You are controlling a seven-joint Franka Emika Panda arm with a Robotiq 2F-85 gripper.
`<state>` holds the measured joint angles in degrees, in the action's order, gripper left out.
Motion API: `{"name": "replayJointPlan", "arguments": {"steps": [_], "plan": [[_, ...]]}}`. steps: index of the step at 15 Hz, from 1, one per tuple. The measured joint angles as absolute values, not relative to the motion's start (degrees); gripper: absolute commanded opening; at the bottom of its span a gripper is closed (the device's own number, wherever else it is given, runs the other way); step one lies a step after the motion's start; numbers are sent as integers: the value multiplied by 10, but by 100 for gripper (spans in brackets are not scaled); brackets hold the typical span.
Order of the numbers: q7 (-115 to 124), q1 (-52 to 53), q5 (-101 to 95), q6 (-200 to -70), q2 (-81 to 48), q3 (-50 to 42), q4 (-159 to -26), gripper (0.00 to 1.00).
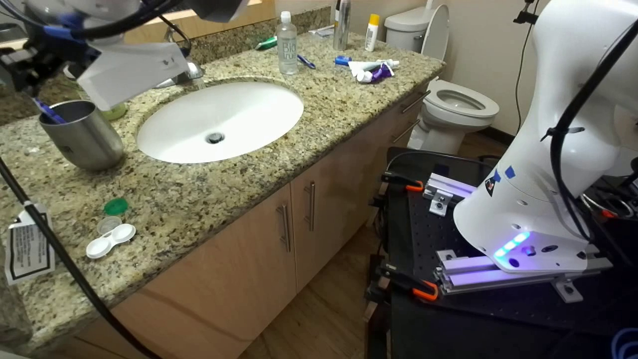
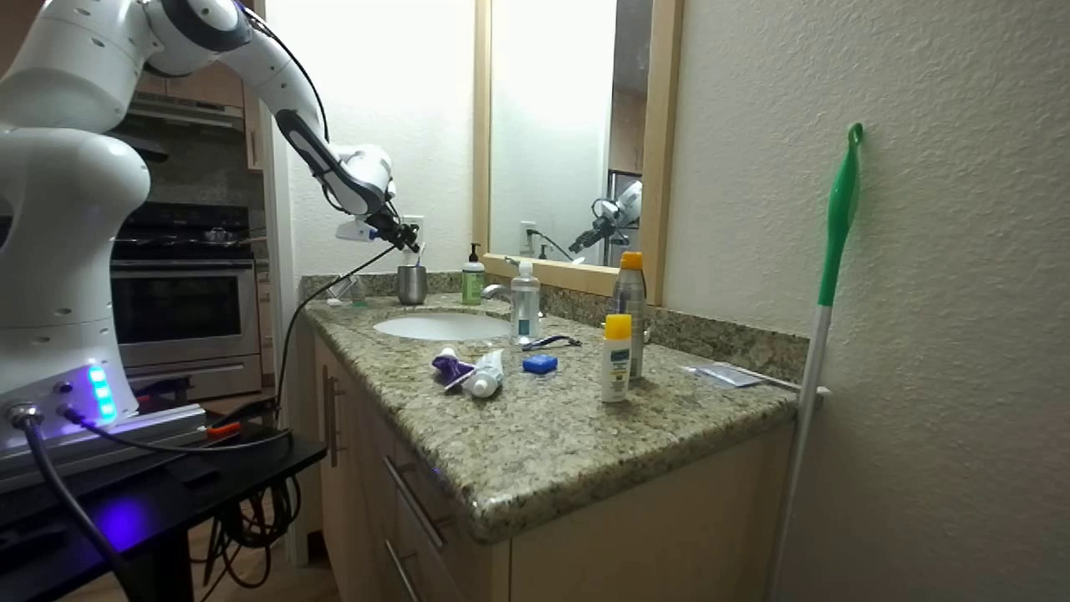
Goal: Put the toothbrush in the holder.
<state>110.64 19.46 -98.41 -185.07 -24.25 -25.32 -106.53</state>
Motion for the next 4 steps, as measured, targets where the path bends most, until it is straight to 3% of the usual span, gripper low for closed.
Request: {"name": "replayJointPlan", "arguments": {"steps": [4], "plan": [[1039, 248, -958, -1872, -162, -277, -1191, 100]]}}
